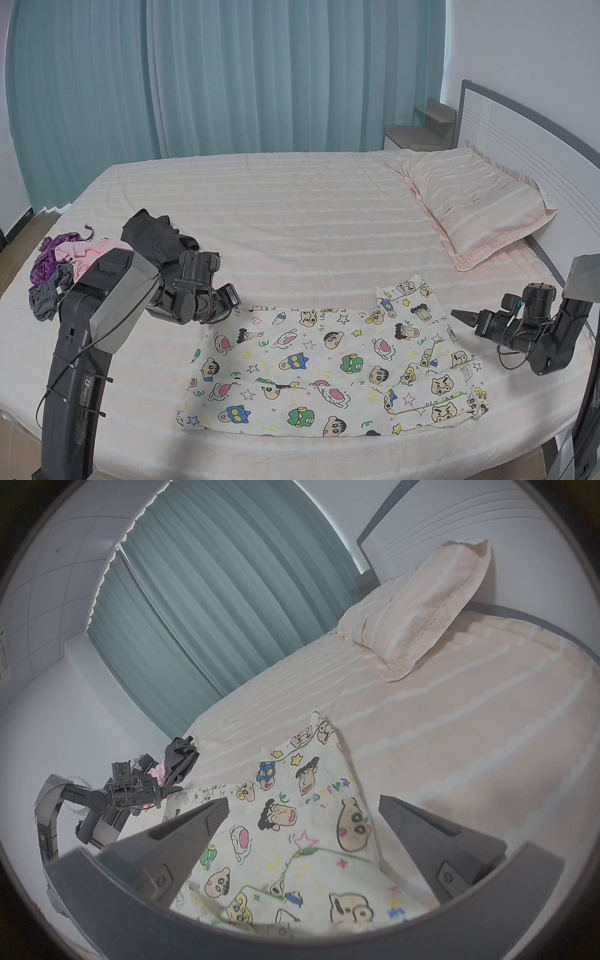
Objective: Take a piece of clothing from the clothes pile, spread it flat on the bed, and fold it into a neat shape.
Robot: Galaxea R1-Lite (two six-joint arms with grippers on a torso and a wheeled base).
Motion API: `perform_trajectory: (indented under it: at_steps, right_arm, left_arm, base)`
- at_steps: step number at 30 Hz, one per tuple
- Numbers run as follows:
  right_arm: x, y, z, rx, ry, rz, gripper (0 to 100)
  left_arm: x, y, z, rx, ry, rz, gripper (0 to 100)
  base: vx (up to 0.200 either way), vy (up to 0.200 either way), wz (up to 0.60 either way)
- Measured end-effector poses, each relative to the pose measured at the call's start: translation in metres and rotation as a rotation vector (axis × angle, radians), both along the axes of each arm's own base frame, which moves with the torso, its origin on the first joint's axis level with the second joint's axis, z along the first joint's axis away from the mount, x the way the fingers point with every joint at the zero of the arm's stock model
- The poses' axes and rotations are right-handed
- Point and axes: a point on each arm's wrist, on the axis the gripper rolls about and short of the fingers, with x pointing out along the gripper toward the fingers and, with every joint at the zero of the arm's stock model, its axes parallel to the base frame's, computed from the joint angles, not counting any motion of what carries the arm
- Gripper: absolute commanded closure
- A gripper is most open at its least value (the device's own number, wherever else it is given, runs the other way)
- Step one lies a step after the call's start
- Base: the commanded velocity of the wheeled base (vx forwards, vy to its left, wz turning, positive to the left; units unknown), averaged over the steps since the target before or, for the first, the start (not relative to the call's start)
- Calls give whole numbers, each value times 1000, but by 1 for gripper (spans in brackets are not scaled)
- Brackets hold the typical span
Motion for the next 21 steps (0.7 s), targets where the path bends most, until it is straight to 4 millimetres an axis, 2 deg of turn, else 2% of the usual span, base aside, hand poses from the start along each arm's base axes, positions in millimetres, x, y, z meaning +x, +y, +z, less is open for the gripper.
perform_trajectory:
  at_steps: [10, 21]
  right_arm:
    - [60, 18, -3, -19, 47, 9, 0]
    - [111, 34, -18, -63, 75, -29, 0]
  left_arm:
    - [3, 12, 12, -24, -23, 72, 100]
    - [4, 13, 20, -17, -43, 101, 100]
  base:
    - [0, 0, 0]
    - [0, 0, 0]
